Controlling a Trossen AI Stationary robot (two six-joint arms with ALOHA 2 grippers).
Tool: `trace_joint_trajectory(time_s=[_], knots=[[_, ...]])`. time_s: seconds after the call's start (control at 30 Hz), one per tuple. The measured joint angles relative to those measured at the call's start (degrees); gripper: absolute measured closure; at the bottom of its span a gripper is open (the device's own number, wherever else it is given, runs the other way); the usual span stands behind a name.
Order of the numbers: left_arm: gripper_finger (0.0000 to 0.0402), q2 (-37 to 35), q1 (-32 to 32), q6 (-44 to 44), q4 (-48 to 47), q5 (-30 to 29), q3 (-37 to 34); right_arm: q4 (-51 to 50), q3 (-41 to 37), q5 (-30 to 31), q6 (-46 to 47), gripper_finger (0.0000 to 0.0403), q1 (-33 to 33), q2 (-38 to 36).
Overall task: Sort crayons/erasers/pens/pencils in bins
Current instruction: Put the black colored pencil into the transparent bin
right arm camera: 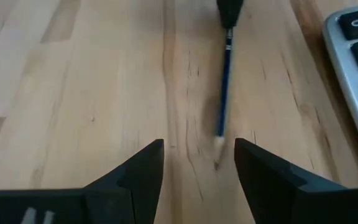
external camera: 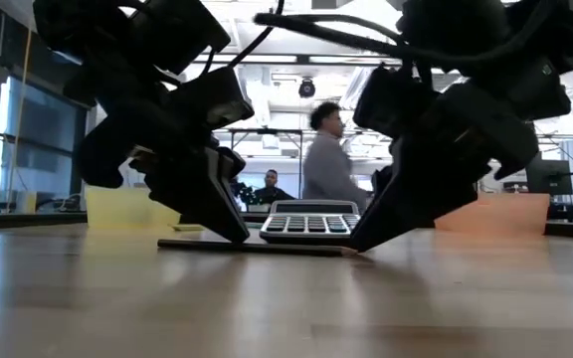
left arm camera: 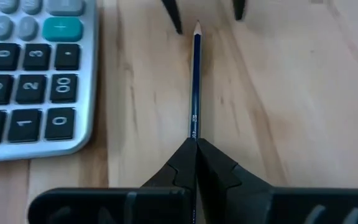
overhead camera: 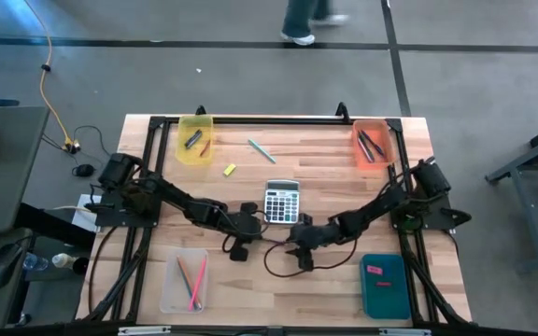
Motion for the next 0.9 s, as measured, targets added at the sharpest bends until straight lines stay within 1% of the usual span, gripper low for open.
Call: trace_joint_trajectory(time_s=[0.13, 0.23, 0.5, 0.6, 0.7, 0.9], knots=[[0.0401, 0.0, 0.0, 0.0, 0.7, -2.7, -0.1, -3.0, 1.7, 2.4, -1.3, 0.0219, 0.7, 0.6], [0.0401, 0.1, 0.0, 0.0, 1.4, -3.8, -0.1, -5.2, 2.3, 4.5, -1.5, 0.0237, 1.2, 0.7], [0.0401, -0.6, -0.9, 0.1, 2.1, -5.8, -0.1, -6.6, 2.2, 6.7, -1.5, 0.0328, 1.2, 0.7], [0.0401, -2.3, -1.4, 0.1, 2.1, -6.5, 0.0, -6.8, 2.2, 6.8, -1.5, 0.0355, 1.1, 0.7], [0.0401, -5.1, -2.2, 0.1, -0.1, -7.1, 0.0, -7.4, 2.2, 7.2, -1.5, 0.0373, 1.1, 0.7], [0.0401, -13.1, -4.4, -0.4, -9.7, -9.9, 0.0, -8.0, 2.2, 7.2, -1.3, 0.0388, 1.1, 0.7]])
